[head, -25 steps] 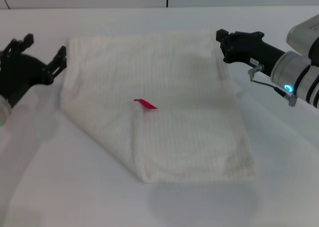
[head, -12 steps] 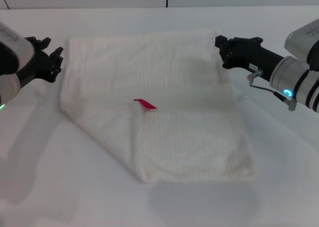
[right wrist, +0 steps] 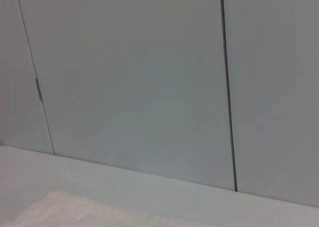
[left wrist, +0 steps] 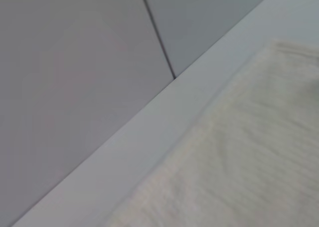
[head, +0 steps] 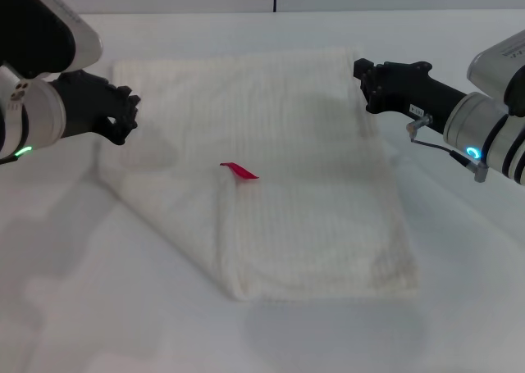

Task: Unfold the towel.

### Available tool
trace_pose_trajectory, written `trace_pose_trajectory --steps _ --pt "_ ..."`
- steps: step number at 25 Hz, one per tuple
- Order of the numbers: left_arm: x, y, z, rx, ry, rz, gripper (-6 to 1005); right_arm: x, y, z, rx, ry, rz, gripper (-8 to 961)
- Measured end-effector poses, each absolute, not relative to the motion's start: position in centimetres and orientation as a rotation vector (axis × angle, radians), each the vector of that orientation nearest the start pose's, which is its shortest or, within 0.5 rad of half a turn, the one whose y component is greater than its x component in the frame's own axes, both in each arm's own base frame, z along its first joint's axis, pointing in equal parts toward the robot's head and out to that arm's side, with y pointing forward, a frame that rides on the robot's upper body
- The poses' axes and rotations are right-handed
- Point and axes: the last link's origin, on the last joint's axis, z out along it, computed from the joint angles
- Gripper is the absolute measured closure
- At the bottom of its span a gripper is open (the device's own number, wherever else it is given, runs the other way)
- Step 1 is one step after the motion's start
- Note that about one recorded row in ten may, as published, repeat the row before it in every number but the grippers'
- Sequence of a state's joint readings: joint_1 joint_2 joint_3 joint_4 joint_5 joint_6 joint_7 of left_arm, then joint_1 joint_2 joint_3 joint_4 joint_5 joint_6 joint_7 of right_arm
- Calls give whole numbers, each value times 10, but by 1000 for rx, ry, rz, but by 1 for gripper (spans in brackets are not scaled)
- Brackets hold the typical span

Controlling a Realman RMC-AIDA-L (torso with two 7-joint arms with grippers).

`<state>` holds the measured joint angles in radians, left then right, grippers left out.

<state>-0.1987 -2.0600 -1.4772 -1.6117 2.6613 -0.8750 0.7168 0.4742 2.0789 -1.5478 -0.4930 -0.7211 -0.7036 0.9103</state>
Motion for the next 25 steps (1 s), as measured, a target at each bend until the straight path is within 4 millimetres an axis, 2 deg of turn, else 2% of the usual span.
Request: trace_pose_trajectory --steps 2,6,10,15,22,25 --pt "-197 346 10 -2298 -379 188 971 270 379 -54 -2140 699 624 953" --pt "-189 341 2 -2380 -379 246 895 270 379 -55 -2142 696 619 953" --pt "-184 337 -5 -2427 -387 264 595 270 378 -56 -2154 684 608 954" --pt "-170 327 -18 -2480 -343 237 384 268 375 -64 -2209 570 539 954" --pt "-166 321 -27 -2514 -342 221 228 275 368 -73 -2255 599 487 954" --pt "-164 322 -29 -2520 -340 209 161 280 371 -72 -2231 626 450 953"
